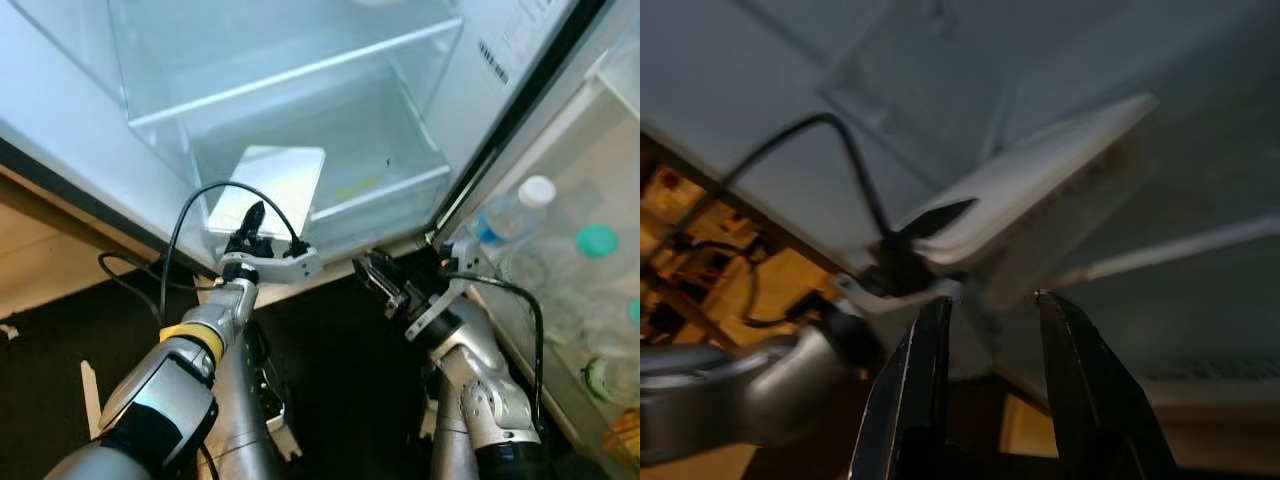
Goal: Restocking fridge
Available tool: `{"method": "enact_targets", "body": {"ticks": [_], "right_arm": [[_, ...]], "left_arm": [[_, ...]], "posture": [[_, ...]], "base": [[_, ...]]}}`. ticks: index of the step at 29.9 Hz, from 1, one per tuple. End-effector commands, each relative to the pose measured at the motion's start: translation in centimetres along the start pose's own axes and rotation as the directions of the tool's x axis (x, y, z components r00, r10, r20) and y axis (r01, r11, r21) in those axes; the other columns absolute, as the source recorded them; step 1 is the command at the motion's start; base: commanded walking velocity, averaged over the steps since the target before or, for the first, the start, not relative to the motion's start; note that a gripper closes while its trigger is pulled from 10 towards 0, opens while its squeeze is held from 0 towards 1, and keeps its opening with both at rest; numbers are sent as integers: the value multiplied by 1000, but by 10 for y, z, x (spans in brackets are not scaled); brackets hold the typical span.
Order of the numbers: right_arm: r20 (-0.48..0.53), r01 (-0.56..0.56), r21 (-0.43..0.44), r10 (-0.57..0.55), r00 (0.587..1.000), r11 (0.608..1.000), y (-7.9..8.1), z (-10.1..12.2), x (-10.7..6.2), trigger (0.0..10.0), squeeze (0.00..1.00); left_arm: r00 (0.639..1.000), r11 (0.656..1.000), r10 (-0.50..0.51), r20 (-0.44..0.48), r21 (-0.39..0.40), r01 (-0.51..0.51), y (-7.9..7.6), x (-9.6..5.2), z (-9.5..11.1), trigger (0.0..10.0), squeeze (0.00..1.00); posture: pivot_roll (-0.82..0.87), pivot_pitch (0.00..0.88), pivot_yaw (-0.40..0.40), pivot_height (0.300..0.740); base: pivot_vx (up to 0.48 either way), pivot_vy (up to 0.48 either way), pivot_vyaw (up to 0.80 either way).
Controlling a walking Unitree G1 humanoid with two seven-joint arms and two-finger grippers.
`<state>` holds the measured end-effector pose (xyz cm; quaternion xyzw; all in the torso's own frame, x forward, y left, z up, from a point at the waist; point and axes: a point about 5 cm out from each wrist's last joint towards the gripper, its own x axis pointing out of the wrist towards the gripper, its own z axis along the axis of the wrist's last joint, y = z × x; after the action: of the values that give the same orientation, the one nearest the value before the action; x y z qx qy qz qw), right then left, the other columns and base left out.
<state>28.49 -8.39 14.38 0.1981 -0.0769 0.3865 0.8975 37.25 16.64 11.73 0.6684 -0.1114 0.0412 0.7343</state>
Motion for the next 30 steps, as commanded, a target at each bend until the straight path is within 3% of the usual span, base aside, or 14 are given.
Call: {"method": "enact_targets", "body": {"ticks": [1,9,13,18,26,28,30], "right_arm": [[-3,-10,14,10,1000,1000,5,0,-2,10000,0],[-14,-38,-39,38,999,999,10,11,1,10000,0],[-52,-105,-90,101,994,990,25,17,4,10000,0],[-58,-120,-93,115,992,988,29,19,4,10000,0],[-51,-135,-92,131,990,987,34,24,6,10000,0],[-49,-147,-87,143,989,985,39,28,7,10000,0],[-49,-147,-87,143,989,985,39,28,7,10000,0]], "left_arm": [[999,1000,6,-45,-6,-7,-4,-6,-8,10000,0],[997,998,50,-63,-24,-51,4,1,-6,10000,0],[988,995,94,-120,-31,-98,18,10,-13,10000,0],[984,993,107,-139,-26,-112,22,12,-16,10000,0],[977,995,95,-188,-1,-97,21,10,-27,10000,0],[956,996,85,-281,38,-77,20,2,-48,10000,0],[956,996,85,-281,38,-77,20,2,-48,10000,0]], "posture": [[-55,631,72,415],[-59,653,69,415],[-67,665,64,415],[-69,667,63,415],[-74,671,61,415],[-82,678,59,415],[-82,678,59,415]], "base": [[0,0,0],[0,0,0],[0,0,0],[0,0,0],[0,0,0],[0,0,0],[0,0,0]]}}
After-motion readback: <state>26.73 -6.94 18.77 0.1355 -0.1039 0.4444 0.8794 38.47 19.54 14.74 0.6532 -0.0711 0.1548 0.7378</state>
